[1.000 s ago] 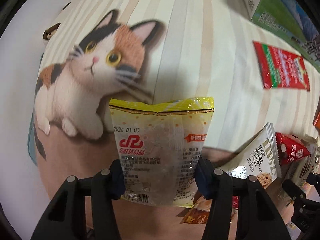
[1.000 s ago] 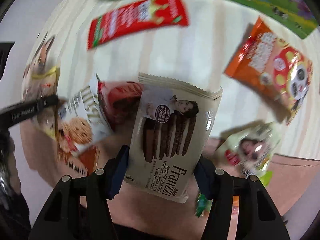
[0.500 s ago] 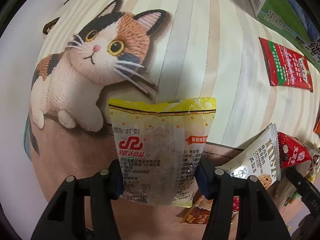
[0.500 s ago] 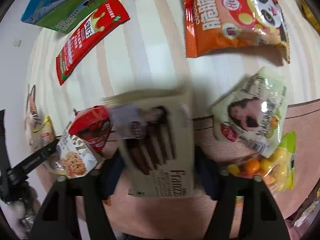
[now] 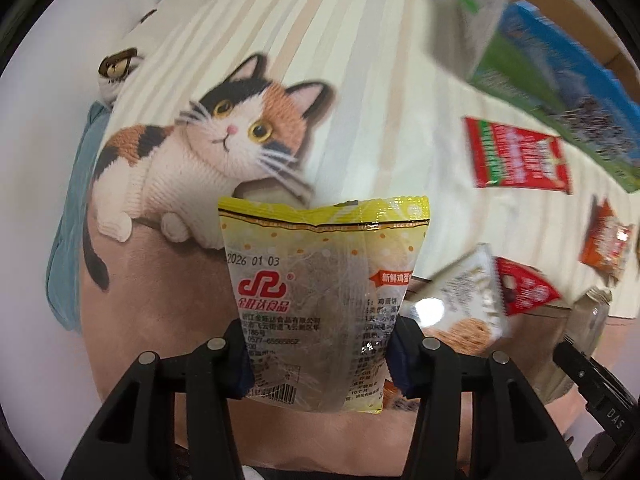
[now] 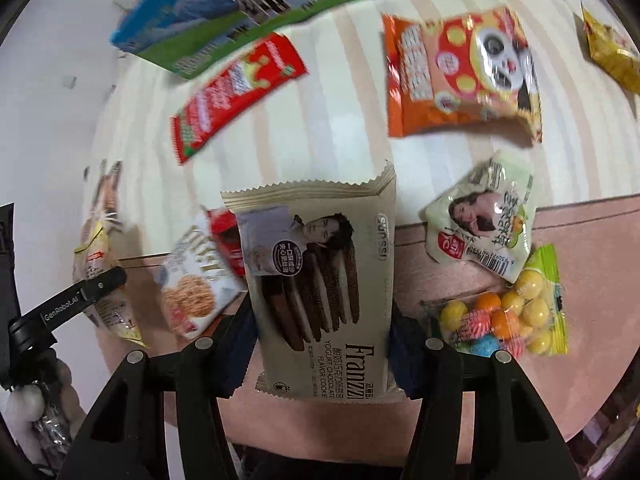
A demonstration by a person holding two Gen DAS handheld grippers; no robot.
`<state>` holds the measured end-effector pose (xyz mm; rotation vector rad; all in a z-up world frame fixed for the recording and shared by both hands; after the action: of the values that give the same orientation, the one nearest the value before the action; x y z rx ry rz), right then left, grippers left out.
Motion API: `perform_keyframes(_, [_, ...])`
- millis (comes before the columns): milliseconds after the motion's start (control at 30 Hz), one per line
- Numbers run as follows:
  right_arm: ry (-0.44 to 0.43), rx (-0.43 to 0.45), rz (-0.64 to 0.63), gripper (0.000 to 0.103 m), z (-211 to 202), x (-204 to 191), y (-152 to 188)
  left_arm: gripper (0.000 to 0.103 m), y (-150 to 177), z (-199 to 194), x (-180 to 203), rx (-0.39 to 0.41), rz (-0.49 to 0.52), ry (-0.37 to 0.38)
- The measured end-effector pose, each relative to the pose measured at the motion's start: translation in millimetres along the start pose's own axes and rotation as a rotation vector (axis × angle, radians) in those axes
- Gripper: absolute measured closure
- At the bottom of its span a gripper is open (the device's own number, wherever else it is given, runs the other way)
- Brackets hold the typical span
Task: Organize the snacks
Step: 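Carry the bread bag and Franzzi pack with both tools over the box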
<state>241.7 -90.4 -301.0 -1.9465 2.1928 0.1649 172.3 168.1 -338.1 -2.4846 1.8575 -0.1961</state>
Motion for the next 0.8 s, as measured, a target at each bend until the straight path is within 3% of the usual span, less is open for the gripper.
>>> perform_keyframes(167, [-0.067,0.051,-0.031,0.043,-53.3,-7.4,17.5,0.055,2.2,-39.1,33.3,0.044,0.048,0.083])
perform_keyframes(400, [-0.159,0.109,-0.025,0.043,-115.4,-1.6,6.0,0.055,-17.2,-76.7,96.0,0.062,0.095,0.234])
perform_keyframes(600, [-0.202,0.199,-0.001,0.043,-160.0,-3.5,-39.2,0.055,-71.1,-104.6,146.3,0.095,0.149,0.309])
perform_keyframes(800, [-0.113,0.32,-0.034,0.043,-205.7,2.3,-124.4,0.055,-157.1,-123.6,188.4,0.144,0.228,0.256])
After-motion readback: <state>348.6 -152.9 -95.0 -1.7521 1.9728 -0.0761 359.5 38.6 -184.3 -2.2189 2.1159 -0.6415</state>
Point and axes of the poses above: each gripper's, at about its wrist camera, not at the fingertips, and z roughly the way its jaws point, x to its right, y to its underside, the point moved 2 cm from there along z, roughly the way its jaws point, and after that the axes turned 4 degrees about y, right-handed, at the moved point
